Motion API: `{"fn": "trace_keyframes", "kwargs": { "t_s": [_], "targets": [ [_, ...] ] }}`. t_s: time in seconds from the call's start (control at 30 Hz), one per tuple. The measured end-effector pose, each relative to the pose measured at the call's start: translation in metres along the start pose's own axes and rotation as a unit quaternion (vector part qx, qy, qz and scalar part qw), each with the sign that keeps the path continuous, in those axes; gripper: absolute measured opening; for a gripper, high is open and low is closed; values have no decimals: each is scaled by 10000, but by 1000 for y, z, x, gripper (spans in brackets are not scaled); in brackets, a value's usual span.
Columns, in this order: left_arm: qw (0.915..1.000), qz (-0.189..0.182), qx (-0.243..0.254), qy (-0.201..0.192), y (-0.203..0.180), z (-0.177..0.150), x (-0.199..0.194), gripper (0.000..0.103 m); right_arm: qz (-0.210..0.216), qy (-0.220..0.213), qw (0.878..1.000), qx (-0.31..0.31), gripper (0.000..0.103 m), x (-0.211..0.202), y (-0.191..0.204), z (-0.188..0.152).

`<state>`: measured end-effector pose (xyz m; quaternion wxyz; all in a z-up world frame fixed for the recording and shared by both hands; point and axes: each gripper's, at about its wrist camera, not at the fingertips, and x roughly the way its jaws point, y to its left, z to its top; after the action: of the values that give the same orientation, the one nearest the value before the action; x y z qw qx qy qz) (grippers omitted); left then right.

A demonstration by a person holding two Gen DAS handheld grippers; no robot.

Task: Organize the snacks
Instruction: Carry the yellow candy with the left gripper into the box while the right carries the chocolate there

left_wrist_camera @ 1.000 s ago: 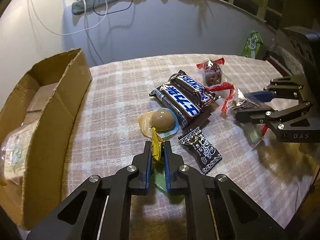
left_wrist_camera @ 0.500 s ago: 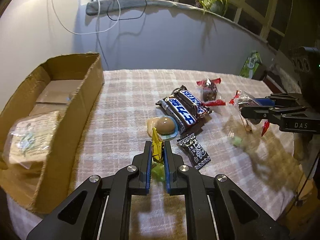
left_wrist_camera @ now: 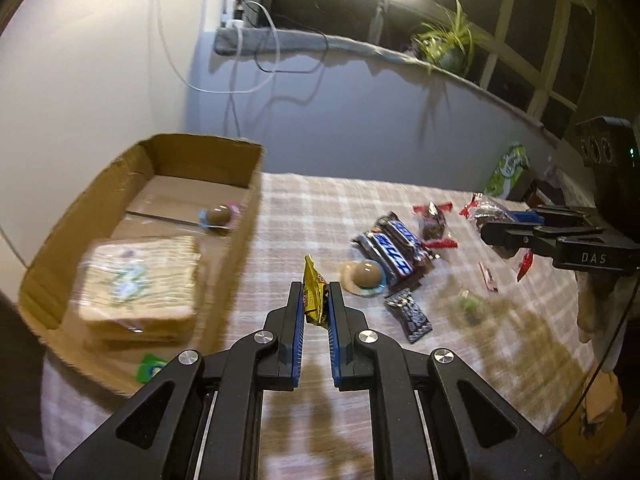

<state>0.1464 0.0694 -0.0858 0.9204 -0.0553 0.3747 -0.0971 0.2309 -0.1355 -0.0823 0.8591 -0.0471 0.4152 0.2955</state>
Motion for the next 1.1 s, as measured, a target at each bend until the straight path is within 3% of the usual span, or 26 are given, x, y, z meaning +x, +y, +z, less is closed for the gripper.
{"fn": "trace_keyframes", "kwargs": {
  "t_s": [0.43, 1.1],
  "targets": [
    [9981, 428, -299, -320, 54, 11, -26, 9, 241, -131, 9987, -436, 37, 25, 55, 49],
    [9943, 873, -413, -443, 101, 30, -20, 9, 684, 9, 9939, -870, 38, 99, 122, 112]
  ]
}}
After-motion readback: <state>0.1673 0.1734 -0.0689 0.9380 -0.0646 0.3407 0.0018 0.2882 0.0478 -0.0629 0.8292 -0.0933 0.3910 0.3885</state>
